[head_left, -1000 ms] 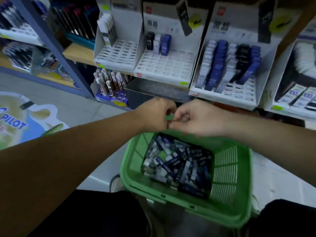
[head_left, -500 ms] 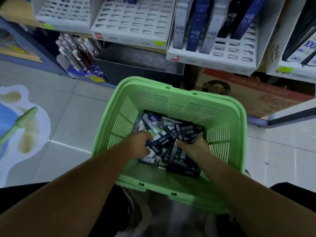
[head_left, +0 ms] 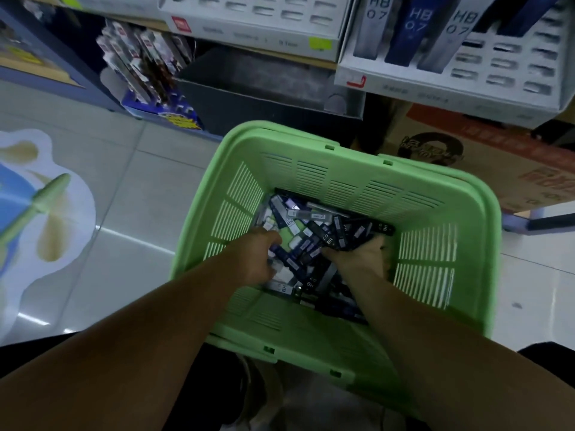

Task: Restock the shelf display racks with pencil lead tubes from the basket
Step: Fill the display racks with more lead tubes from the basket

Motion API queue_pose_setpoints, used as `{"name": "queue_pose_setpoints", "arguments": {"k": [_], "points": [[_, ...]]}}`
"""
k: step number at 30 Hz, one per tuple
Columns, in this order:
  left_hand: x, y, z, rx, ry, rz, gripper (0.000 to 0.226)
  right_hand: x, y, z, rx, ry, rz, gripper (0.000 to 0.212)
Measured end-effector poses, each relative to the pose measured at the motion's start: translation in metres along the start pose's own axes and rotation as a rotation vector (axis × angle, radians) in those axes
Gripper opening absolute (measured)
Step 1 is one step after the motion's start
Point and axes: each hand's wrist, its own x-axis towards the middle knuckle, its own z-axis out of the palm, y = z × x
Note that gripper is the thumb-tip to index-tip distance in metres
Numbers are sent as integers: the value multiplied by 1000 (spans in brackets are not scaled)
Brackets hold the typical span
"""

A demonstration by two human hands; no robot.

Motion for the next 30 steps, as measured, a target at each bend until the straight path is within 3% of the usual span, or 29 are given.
{"name": "queue_pose_setpoints", "arguments": {"k": [2, 6, 9, 15, 21, 25, 30], "points": [[0, -2, 2, 45, -36, -1, 69, 4, -1, 1, 76, -49, -31, 109], [3, -1, 2, 197, -90, 55, 80, 12, -5, -8, 88, -167, -96, 50], [8, 3, 3, 296, -118, 99, 89, 16, -4, -10, 98, -233, -115, 23], [19, 11, 9, 568, -136, 215, 101, 12, -11, -18, 318, -214, -142, 5], [24, 23, 22, 740, -117, 256, 103, -22, -32, -22, 448, -205, -117, 14], [29, 32, 20, 776, -191, 255, 94, -41, -26, -30, 474, -261, -59, 45], [32, 25, 21, 696, -283, 221, 73, -54, -1, -55, 463, -269, -56, 12]]}}
